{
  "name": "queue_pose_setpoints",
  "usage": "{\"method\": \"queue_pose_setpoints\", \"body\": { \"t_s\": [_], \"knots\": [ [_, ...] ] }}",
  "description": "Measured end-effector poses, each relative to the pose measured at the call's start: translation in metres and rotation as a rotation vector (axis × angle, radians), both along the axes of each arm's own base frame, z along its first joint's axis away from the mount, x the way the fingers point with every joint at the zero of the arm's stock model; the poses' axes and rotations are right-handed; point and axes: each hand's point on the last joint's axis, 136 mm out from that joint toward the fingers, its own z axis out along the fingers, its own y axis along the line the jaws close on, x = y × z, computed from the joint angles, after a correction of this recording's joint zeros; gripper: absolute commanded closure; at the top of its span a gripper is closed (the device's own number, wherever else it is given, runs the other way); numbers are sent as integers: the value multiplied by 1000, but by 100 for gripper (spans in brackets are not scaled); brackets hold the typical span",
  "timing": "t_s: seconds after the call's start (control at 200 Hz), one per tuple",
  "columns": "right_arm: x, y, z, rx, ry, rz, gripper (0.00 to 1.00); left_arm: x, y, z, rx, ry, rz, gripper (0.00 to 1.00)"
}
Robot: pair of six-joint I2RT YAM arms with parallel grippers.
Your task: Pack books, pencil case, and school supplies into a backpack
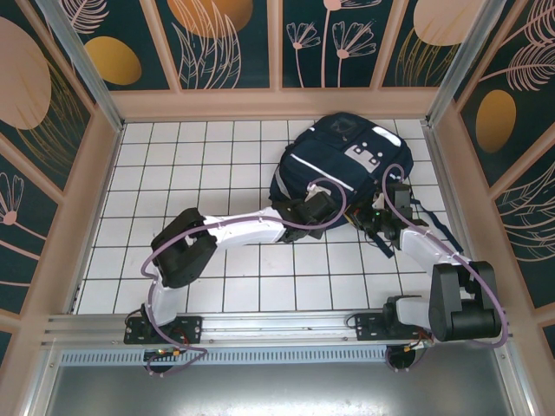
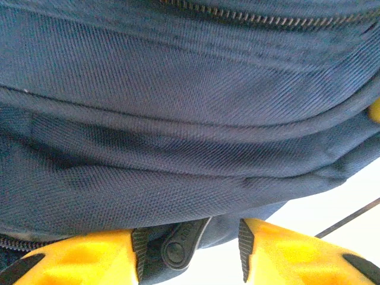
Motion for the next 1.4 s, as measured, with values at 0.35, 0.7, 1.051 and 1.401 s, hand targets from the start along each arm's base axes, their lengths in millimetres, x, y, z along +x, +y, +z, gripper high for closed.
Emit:
{"method": "queue_pose_setpoints", "body": {
  "t_s": [0.35, 0.7, 1.051, 1.401],
  "knots": [
    [0, 0, 0, 0, 0, 1, 100, 10, 1, -16, 94, -19, 8, 73],
    [0, 0, 1, -10, -1, 11, 100, 10, 3, -12, 123, -40, 11, 100],
    [-9, 12, 14, 67, -22, 99, 100, 4, 34, 20, -77, 2, 24, 100],
    [-14, 8, 21, 95, -25, 106, 100, -5, 40, 26, -167, 65, -49, 100]
  ]
}}
